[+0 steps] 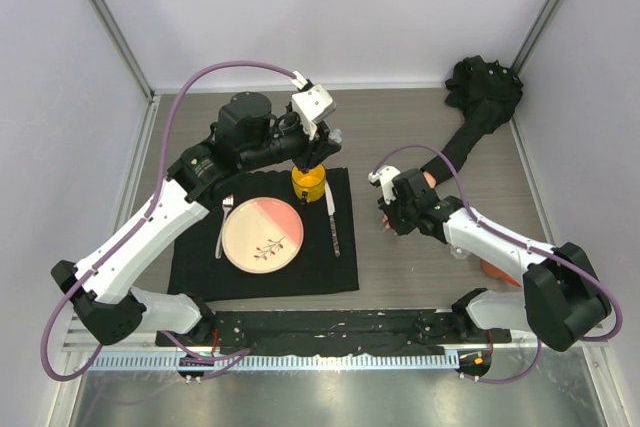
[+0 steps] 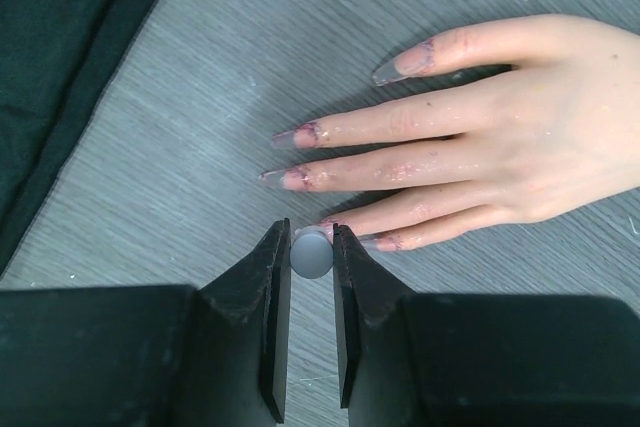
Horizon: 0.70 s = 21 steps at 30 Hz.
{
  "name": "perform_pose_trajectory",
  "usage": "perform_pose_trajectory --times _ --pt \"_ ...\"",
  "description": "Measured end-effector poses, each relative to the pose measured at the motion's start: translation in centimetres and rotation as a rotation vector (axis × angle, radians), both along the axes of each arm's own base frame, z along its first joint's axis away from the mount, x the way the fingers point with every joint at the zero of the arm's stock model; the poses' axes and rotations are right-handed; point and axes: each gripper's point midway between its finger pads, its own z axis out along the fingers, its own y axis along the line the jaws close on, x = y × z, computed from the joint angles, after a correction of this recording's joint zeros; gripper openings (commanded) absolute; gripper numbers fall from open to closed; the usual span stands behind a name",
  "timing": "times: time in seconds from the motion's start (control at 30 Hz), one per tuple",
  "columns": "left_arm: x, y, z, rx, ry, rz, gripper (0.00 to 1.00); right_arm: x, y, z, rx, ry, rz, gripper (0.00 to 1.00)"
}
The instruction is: Paint the nails
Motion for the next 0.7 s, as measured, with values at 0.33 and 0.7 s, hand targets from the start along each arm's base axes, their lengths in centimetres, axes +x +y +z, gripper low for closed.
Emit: perform_pose_trajectory --times 0.33,0.7 --pt "0.0 0.0 0.0 0.001 -0.002 0.0 0.0 0.9 -0.8 0.2 0.001 -0.025 -0.043 0.01" --pt "0.0 0.1 -0.1 0.004 -0.001 0.002 0.0 1.3 -0.7 0.4 0.01 -0.038 -0.049 0.01"
